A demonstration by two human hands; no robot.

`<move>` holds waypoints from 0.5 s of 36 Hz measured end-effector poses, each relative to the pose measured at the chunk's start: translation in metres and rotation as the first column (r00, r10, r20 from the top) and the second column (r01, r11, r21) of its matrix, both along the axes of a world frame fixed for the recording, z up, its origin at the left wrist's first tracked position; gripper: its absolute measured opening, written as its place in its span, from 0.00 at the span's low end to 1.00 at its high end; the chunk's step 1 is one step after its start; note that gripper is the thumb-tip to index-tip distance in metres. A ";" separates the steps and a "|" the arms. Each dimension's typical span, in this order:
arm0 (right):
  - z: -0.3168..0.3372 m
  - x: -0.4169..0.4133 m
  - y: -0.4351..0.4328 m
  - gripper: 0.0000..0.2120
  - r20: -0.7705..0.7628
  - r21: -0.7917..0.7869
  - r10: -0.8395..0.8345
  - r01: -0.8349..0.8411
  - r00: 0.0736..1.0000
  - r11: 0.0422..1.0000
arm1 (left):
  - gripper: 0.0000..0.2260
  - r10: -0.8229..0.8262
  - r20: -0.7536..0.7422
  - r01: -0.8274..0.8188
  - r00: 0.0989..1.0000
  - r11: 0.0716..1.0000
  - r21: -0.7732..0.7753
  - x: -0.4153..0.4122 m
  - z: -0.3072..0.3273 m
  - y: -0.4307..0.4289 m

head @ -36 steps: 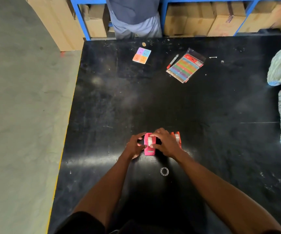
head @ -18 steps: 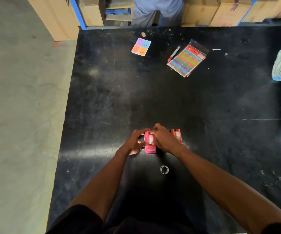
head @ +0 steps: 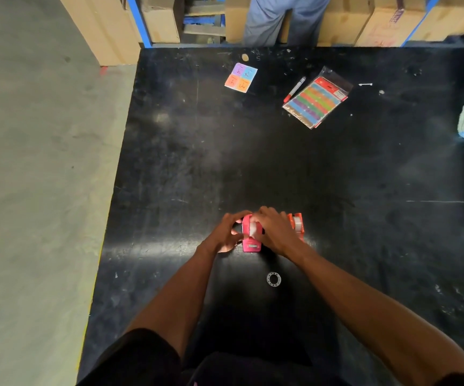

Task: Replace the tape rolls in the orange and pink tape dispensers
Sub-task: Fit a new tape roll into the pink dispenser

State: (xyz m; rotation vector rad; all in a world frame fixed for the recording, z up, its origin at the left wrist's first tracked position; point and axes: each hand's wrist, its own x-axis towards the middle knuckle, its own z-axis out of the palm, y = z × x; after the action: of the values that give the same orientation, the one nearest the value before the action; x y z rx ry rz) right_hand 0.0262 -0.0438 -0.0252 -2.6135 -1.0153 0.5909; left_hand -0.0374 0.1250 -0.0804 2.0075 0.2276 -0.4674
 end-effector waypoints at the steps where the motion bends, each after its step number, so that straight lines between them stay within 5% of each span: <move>1: 0.000 -0.001 0.000 0.18 -0.002 0.005 -0.003 0.003 1.000 1.000 | 0.26 0.004 -0.011 -0.004 1.000 1.000 0.000 0.000 0.001 0.000; 8: -0.002 0.003 -0.004 0.09 -0.013 0.038 -0.007 0.008 1.000 0.999 | 0.27 0.029 0.005 -0.029 1.000 0.999 0.027 -0.002 0.002 -0.004; 18: 0.001 0.007 -0.002 0.11 0.144 -0.008 0.045 -0.044 0.989 0.999 | 0.28 0.059 0.047 -0.061 0.997 0.997 0.039 -0.005 0.001 -0.007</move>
State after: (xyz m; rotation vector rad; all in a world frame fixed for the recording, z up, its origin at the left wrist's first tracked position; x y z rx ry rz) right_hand 0.0335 -0.0463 -0.0244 -2.6762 -1.1184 0.4200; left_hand -0.0428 0.1184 -0.0792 2.0425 0.2699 -0.3806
